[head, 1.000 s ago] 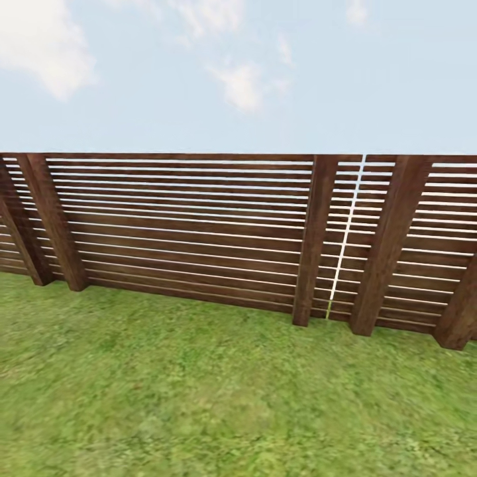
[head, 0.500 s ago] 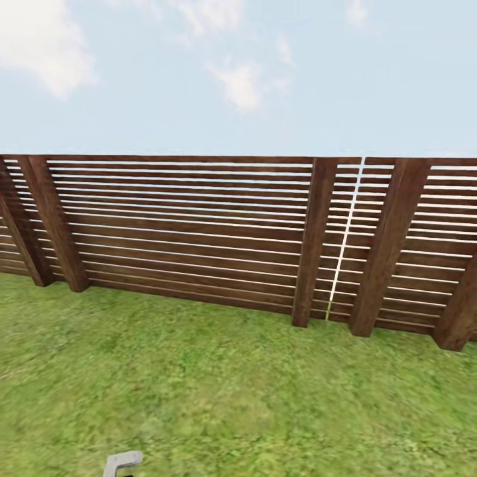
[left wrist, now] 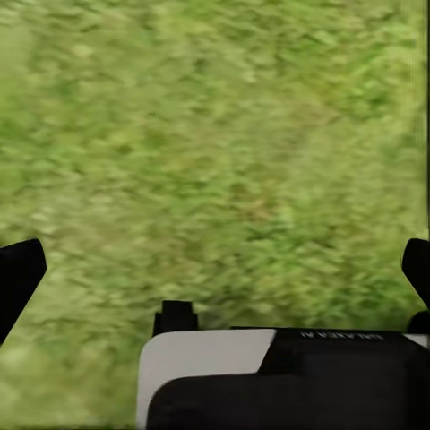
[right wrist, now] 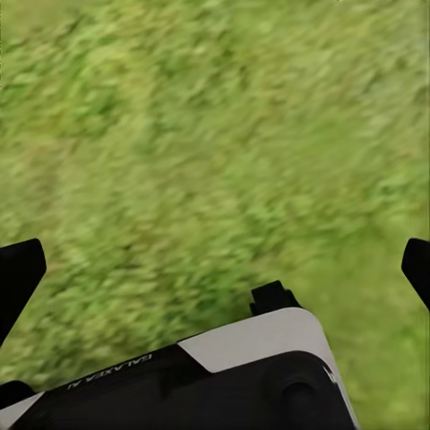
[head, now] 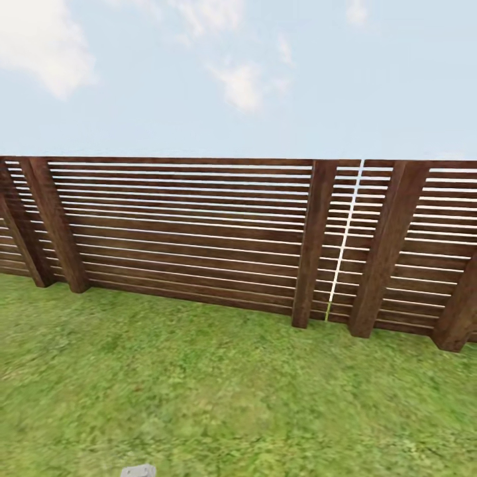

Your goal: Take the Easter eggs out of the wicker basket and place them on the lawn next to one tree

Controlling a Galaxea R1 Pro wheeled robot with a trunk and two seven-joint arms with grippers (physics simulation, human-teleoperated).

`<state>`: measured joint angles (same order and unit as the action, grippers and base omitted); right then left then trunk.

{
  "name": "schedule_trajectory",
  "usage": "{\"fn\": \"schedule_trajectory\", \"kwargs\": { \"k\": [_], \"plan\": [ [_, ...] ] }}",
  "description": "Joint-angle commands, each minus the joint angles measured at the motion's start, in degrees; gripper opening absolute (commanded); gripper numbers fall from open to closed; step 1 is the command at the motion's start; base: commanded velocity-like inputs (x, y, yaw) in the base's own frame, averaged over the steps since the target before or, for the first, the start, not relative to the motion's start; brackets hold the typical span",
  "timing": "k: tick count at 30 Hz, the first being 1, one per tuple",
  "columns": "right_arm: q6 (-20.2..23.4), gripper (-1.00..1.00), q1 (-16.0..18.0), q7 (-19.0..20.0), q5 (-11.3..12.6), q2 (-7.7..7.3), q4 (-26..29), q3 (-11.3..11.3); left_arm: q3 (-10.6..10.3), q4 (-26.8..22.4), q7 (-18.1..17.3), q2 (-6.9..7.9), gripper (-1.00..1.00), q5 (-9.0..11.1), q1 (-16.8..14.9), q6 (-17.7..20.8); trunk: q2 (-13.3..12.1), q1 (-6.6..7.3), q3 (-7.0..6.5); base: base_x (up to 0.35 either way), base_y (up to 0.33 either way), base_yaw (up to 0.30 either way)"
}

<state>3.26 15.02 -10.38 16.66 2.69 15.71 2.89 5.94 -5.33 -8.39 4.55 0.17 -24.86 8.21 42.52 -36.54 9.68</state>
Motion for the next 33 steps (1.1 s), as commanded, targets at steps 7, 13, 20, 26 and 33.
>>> {"fn": "schedule_trajectory", "kwargs": {
  "k": [7,13,20,26,33],
  "plan": [
    [0.1,1.0,0.0,-0.1,-0.3,0.07,0.1,0.2,0.6,-0.1,-1.1,0.13,1.0,0.1,0.0,2.0,-2.8,1.53,-1.17,0.0,0.0,0.0],
    [-0.3,1.0,0.0,-0.2,-0.4,0.2,0.1,0.1,0.8,-0.1,-1.0,0.18,1.0,0.1,0.0,1.7,-5.2,2.85,-2.25,0.0,0.0,0.0],
    [-0.3,1.0,0.0,-0.3,-0.5,0.18,0.1,0.1,0.8,-0.2,-1.0,0.17,1.0,0.1,0.0,1.5,-7.2,3.95,-3.15,0.0,0.0,0.0],
    [-0.1,1.0,0.0,-0.2,-0.4,0.2,0.3,0.1,0.6,-0.2,-1.0,0.14,1.0,0.0,0.0,1.2,-7.2,3.95,-3.15,0.0,0.0,0.0],
    [0.1,1.0,0.0,-0.2,0.3,0.21,0.7,0.5,0.6,-0.1,-0.6,0.16,1.0,-0.1,0.3,-4.6,-7.2,3.95,-3.12,0.0,0.0,-0.065]
  ]
}}
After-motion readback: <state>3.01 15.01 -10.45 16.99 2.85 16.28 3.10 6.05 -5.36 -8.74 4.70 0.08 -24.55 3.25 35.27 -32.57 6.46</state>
